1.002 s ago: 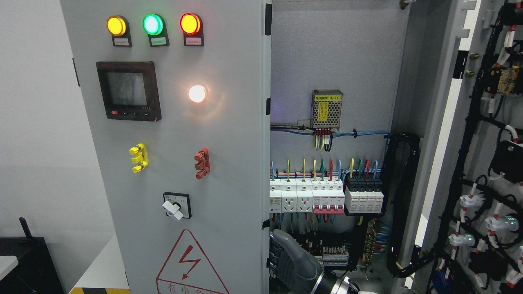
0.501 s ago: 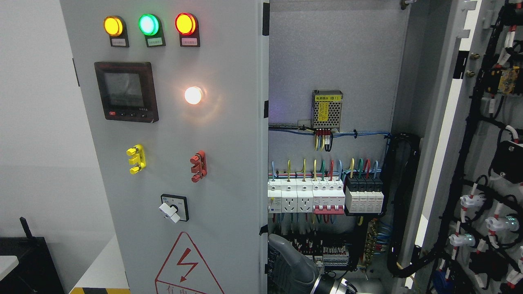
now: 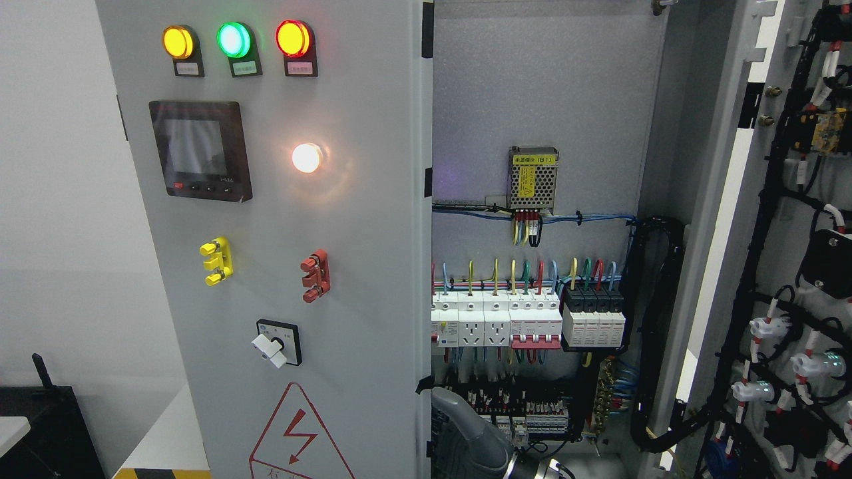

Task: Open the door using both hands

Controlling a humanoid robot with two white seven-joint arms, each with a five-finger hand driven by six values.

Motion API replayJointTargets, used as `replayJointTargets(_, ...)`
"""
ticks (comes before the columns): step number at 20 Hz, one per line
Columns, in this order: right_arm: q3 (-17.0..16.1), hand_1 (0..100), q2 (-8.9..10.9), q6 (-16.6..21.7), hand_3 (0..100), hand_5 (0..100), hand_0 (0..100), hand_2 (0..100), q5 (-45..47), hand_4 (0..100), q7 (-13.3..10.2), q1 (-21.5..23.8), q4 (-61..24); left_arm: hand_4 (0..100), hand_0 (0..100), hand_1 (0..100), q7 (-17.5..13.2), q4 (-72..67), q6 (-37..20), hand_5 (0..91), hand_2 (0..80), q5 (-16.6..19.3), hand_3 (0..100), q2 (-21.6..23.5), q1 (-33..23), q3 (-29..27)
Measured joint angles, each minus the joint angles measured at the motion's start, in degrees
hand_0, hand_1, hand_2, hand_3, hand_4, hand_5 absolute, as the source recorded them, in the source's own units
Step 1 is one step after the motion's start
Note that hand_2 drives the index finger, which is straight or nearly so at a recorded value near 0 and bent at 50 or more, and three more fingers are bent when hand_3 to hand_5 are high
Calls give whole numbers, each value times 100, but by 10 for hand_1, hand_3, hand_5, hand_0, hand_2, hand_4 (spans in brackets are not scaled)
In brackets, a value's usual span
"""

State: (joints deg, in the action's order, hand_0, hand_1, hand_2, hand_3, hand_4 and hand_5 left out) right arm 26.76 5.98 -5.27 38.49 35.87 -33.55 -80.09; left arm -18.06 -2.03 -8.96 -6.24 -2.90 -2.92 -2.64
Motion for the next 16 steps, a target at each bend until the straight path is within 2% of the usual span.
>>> replayJointTargets(16,411,0,-5,14,0,0,379,0,136,0,18,182,-467,0,0,0,0,1,0,0,0,-1,0,0,2,0)
